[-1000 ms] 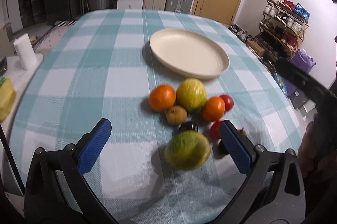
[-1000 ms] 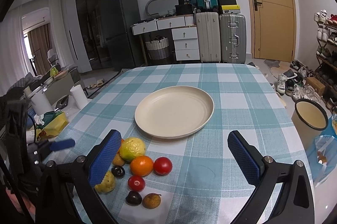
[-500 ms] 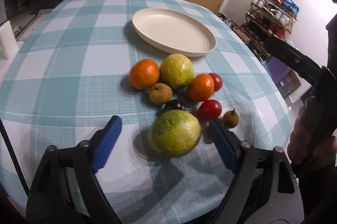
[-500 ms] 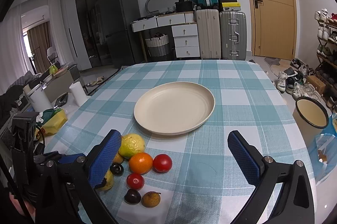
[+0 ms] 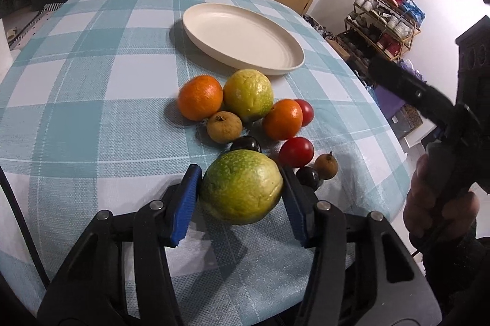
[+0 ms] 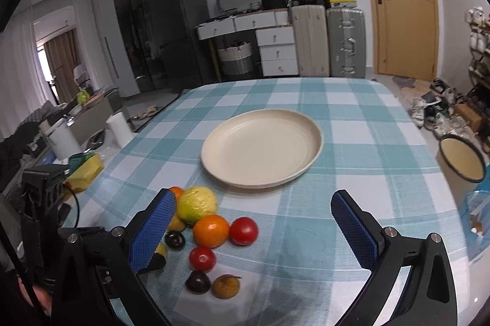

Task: Organize fruits
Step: 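Grasp the large green citrus with the left gripper while the right gripper grasps the yellow citrus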

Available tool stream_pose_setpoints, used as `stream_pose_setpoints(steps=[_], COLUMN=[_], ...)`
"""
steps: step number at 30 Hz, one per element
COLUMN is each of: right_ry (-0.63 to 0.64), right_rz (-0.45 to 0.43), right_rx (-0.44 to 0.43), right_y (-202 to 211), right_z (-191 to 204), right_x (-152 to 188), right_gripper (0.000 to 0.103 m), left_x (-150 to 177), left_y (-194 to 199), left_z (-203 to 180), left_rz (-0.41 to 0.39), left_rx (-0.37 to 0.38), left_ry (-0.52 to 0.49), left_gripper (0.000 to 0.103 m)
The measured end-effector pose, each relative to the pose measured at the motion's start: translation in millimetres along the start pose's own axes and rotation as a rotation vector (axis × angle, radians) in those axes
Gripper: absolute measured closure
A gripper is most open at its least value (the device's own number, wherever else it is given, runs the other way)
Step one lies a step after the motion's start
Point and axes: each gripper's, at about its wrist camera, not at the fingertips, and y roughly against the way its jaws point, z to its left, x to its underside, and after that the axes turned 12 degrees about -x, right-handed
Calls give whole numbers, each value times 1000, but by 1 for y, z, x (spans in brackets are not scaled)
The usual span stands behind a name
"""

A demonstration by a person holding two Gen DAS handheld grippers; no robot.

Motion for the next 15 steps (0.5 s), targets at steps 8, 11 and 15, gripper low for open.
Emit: stream_pose_setpoints(steps=[8,11,15], right_ry=[-2,1,1], right_rz=[96,142,193], right_rx=[-149,-188,-225], right_y=[-26,-39,-59], right_z=[6,8,9], right_x=[-5,-6,-8], right_gripper=[0,0,0], left_x=[-9,-13,-17], left_y=[15,20,21], left_z=[20,28,38], left_rz=[-26,-34,-36], left_rx=[2,-2,-7], left_ry=[20,23,37], left_gripper=[53,53,53])
